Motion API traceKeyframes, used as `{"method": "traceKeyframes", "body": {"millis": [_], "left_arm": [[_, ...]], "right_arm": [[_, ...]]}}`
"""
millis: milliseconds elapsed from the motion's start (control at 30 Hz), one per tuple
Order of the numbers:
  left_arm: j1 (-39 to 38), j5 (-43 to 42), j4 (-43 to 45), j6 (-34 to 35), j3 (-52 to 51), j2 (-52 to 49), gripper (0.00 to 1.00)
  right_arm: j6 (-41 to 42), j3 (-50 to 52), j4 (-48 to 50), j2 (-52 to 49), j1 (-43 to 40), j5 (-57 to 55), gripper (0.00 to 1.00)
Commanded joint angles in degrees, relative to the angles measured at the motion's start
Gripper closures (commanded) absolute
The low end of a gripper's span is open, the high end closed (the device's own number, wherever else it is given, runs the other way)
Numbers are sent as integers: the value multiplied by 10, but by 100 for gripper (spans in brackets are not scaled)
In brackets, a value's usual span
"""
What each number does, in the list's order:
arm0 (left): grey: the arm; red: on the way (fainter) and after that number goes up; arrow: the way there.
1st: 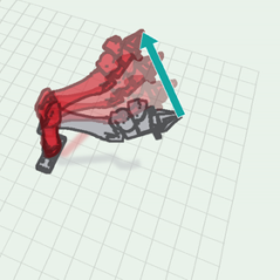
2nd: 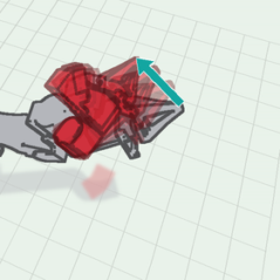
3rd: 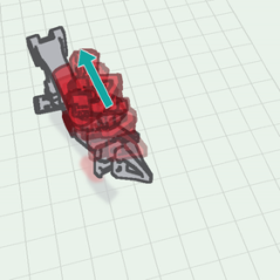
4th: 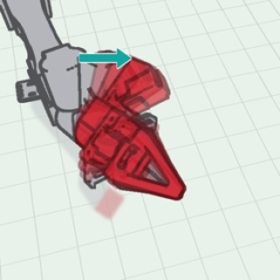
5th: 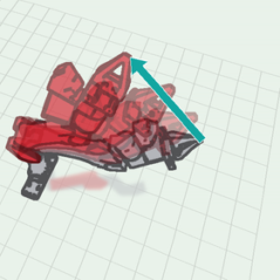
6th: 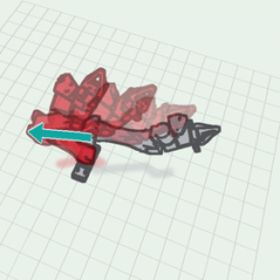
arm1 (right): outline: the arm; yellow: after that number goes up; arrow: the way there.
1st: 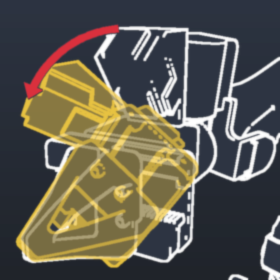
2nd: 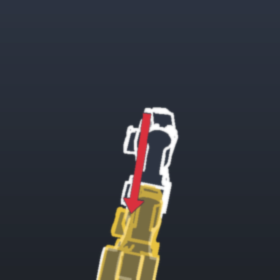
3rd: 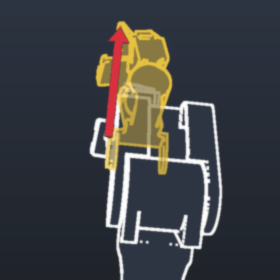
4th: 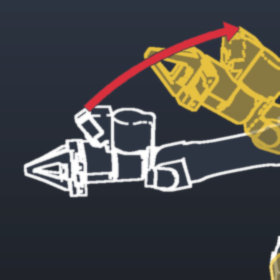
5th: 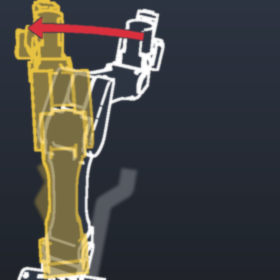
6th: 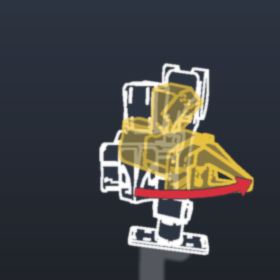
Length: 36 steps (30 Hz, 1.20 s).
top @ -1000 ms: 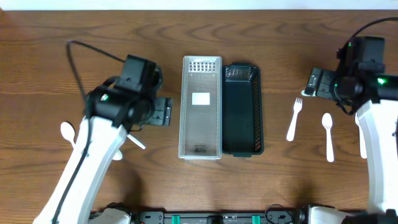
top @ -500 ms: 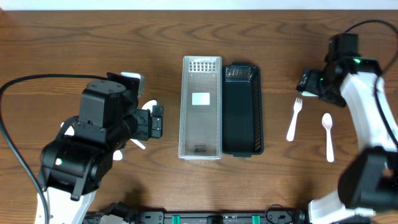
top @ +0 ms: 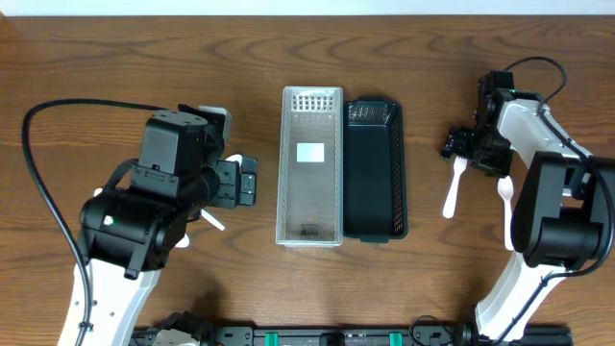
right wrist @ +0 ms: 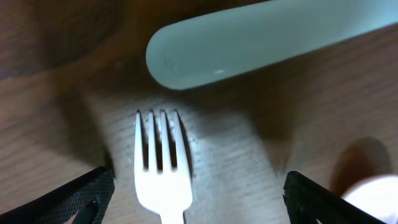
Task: Pack container
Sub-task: 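Grasp the white fork near the right with the right gripper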
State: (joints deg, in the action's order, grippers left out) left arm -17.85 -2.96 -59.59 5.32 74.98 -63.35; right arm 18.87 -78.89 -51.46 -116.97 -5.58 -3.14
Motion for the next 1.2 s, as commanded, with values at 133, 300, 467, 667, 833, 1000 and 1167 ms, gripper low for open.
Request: {"method": "traceKeyframes", "body": {"millis": [133,300,467,667,833,1000,1167], "left_arm": [[2,7,-1,-3,7,-3,2],[1,7,-1,-3,7,-3,2],[1,6,-5,-3,7,-3,2],[1,6,-8,-3,7,-3,2],[1,6,-8,-3,7,-3,2],[1,6,-8,-3,7,-3,2],[1,7,-8,-3,7,-3,2]], "right_arm": [[8,0,11,-9,4,2,10],[3,4,18,-21,7,9,13],[3,5,17,-49,8,29,23],[4,6,13,-56,8,34,43],[4,6,9,-56,8,34,61],[4,6,7,-56,8,34,69],[4,6,7,-56,8,34,77]]}}
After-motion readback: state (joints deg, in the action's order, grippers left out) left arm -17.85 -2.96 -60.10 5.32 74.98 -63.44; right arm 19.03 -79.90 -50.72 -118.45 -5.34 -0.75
